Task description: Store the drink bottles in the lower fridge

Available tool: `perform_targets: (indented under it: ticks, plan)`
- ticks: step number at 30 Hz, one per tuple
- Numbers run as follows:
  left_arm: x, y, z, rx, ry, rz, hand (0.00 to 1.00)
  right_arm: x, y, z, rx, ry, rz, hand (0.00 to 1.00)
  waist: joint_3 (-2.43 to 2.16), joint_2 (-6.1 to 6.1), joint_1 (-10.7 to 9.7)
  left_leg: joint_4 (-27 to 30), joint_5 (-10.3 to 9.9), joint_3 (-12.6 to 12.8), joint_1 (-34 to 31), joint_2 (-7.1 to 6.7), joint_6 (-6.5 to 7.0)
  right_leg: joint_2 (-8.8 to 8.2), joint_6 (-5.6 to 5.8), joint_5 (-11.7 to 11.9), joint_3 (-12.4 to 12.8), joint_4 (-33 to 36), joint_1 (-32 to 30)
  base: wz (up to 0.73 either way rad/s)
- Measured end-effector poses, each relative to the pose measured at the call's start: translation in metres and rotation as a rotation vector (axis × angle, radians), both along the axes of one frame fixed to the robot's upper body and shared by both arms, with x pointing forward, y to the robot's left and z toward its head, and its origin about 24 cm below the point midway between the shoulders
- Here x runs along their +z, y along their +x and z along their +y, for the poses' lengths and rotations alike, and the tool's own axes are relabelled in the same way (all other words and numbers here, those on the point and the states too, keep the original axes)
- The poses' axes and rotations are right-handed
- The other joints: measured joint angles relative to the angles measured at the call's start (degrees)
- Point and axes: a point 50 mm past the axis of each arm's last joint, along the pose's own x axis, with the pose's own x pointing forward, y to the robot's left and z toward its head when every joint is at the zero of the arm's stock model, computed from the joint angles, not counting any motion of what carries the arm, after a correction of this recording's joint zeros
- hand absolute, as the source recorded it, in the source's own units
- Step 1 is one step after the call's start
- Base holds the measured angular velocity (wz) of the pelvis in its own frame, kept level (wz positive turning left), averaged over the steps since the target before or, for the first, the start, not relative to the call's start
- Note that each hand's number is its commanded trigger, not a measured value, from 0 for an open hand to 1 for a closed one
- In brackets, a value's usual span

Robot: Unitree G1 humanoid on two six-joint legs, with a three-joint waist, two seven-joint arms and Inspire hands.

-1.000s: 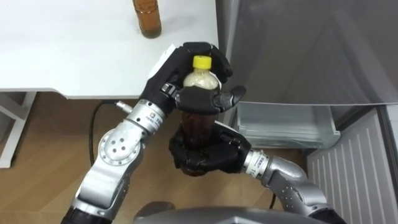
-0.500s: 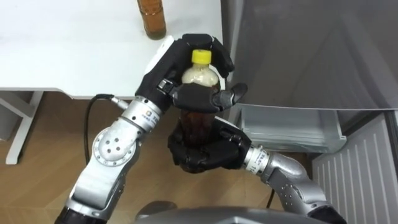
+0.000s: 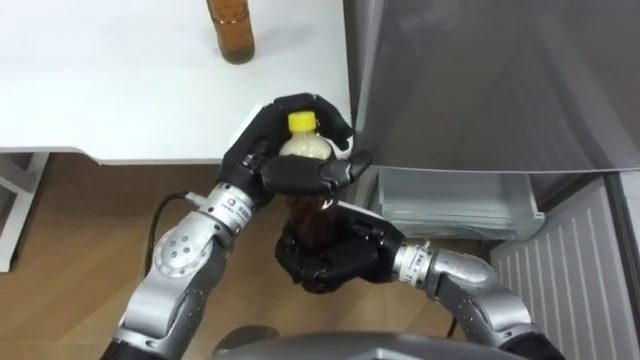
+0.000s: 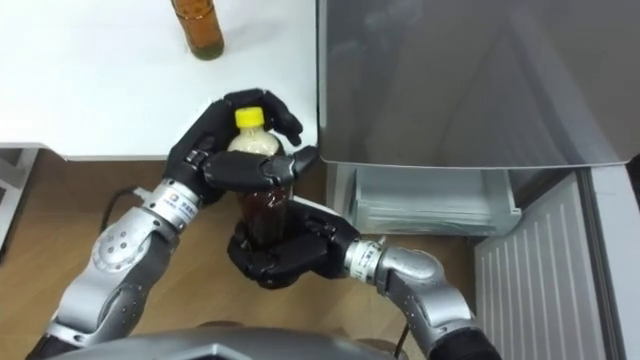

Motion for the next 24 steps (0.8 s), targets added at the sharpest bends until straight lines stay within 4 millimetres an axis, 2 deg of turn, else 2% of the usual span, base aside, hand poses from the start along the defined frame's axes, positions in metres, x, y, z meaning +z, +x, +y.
perform_targets:
  ticks: [8, 11, 14, 20, 24]
  plan:
    - [-0.014, -0.002, -0.001, 0.058, -0.141, 0.101, 0.00, 0.010, 0.007, -0.001, 0.015, -0.125, -0.044, 1.00, -0.01, 1.10, -0.5, 0.1, 0.0, -0.2, 0.3, -0.08, 0.01, -0.11, 0.02, 0.0, -0.2, 0.4, 0.3, 0.02]
    - [-0.016, -0.002, -0.003, 0.071, -0.186, 0.120, 1.00, 0.015, 0.010, -0.003, 0.021, -0.158, -0.059, 1.00, 0.15, 1.35, -0.7, 0.1, 0.0, -0.2, 0.1, -0.08, 0.03, -0.18, 0.17, -0.1, -0.2, 0.8, 0.0, 0.00]
    - [-0.016, -0.002, -0.002, 0.078, -0.201, 0.124, 1.00, 0.017, 0.012, -0.002, 0.020, -0.180, -0.076, 1.00, 0.09, 1.31, -0.9, 0.0, 0.0, -0.1, 0.0, -0.15, 0.07, -0.25, 0.22, -0.3, 0.0, 0.8, -0.6, -0.02]
    - [-0.015, -0.002, -0.001, 0.069, -0.202, 0.119, 1.00, 0.020, 0.011, -0.002, 0.018, -0.193, -0.084, 1.00, -0.35, 0.99, -1.3, 0.0, 0.1, -0.1, 0.1, -0.38, 0.22, -0.42, 0.31, -0.3, 0.1, 0.8, -0.7, 0.00]
    - [-0.016, -0.002, -0.001, 0.065, -0.198, 0.123, 1.00, 0.020, 0.011, -0.002, 0.023, -0.201, -0.086, 1.00, -0.36, 0.96, -1.3, -0.1, 0.1, 0.0, 0.2, -0.38, 0.22, -0.46, 0.32, -0.3, 0.1, 0.8, -0.7, 0.00]
